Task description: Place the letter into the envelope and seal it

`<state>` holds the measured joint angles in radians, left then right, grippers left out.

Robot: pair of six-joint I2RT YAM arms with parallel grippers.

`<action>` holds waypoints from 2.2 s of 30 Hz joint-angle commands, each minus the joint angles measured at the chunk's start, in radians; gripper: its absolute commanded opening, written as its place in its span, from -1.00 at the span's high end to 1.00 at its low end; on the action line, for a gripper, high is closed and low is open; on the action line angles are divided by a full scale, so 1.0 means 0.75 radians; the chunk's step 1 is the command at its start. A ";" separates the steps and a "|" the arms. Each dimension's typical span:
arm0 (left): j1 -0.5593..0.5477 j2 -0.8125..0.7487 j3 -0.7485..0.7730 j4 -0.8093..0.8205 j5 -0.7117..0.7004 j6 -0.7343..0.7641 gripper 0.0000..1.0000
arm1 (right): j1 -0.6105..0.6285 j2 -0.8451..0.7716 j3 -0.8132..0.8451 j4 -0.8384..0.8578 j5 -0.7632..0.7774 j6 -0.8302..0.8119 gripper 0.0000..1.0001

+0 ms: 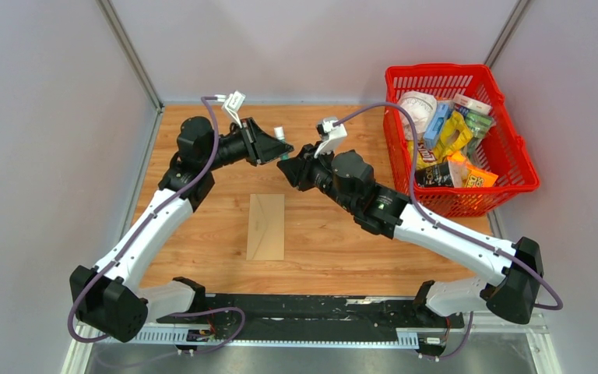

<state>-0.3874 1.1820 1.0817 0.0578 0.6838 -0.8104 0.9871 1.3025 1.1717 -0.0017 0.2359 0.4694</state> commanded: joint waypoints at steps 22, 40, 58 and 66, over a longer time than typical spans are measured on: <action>-0.034 -0.030 -0.064 0.056 -0.001 0.017 0.59 | -0.005 0.024 0.103 0.068 0.039 0.008 0.85; -0.034 -0.005 -0.070 0.038 0.291 0.229 1.00 | -0.181 -0.344 0.172 -0.566 0.176 0.090 -0.04; -0.120 0.030 -0.011 -0.247 0.485 0.520 1.00 | -0.214 0.116 0.641 -0.814 -0.169 -0.070 0.53; -0.120 0.054 0.032 -0.259 0.446 0.526 1.00 | -0.146 0.120 0.567 -0.838 -0.188 -0.063 0.56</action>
<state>-0.4744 1.2209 1.0470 -0.1490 1.0180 -0.4530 0.8448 1.4147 1.6268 -0.6304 0.1211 0.4362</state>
